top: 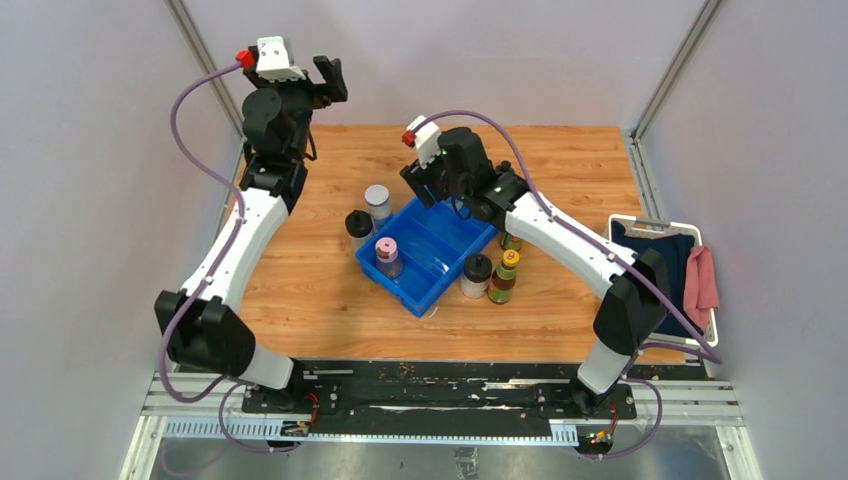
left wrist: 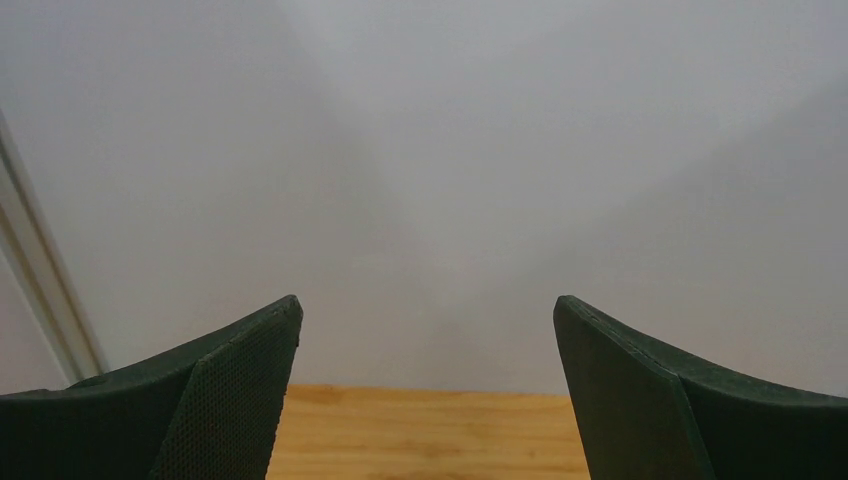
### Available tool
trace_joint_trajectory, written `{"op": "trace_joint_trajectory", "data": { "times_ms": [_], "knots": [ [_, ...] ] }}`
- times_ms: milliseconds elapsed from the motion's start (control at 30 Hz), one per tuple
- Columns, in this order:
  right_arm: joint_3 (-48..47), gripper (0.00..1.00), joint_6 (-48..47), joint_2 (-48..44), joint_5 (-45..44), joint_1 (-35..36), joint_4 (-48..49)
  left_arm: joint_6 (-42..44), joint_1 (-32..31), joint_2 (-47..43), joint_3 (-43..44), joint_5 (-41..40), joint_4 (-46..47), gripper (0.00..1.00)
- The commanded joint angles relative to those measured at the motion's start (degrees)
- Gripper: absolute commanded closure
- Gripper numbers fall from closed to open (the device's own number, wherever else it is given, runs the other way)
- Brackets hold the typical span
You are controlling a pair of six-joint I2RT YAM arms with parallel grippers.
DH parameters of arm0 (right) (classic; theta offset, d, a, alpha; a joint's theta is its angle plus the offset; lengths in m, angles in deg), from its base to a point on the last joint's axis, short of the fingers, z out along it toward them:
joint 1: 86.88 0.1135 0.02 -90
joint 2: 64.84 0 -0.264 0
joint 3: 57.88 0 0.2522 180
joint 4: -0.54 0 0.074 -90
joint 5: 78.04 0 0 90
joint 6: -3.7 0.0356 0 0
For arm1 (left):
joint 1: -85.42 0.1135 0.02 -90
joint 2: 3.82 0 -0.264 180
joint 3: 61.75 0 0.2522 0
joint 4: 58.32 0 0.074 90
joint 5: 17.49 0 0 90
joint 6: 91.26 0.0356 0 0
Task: Organize the condiment bottles
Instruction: Pick up the bottle from the center of the board.
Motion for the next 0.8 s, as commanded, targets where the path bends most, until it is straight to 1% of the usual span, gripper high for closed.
{"op": "trace_joint_trajectory", "data": {
  "times_ms": [0, 67, 233, 533, 667, 767],
  "knots": [
    [1.27, 0.28, -0.53, -2.52, 5.65, -3.23, 1.43, -1.01, 3.66, 4.19, 2.6, 2.79, -4.93, 0.0],
    [1.05, 0.28, -0.43, -2.25, 7.67, -4.11, 1.54, -1.65, 4.99, 6.07, 2.65, 3.26, -5.45, 0.0],
    [-0.43, 0.27, -1.15, 0.0, 9.55, -4.86, 1.46, -1.76, 6.69, 10.48, 1.97, 2.87, -7.48, 0.0],
    [-2.39, 0.25, -0.56, 4.4, 11.97, -4.98, 2.95, -1.61, 7.79, 15.91, -1.96, -0.84, -8.03, 0.0],
    [-1.86, 0.24, -0.12, 5.6, 14.64, -4.94, 5.99, -0.51, 7.98, 18.15, -4.2, -1.54, -6.5, 0.01],
    [-2.92, 0.23, -0.09, 7.51, 18.1, -4.98, 6.77, -0.25, 8.38, 18.04, -8.0, -1.33, -2.32, 0.01]
  ]
}}
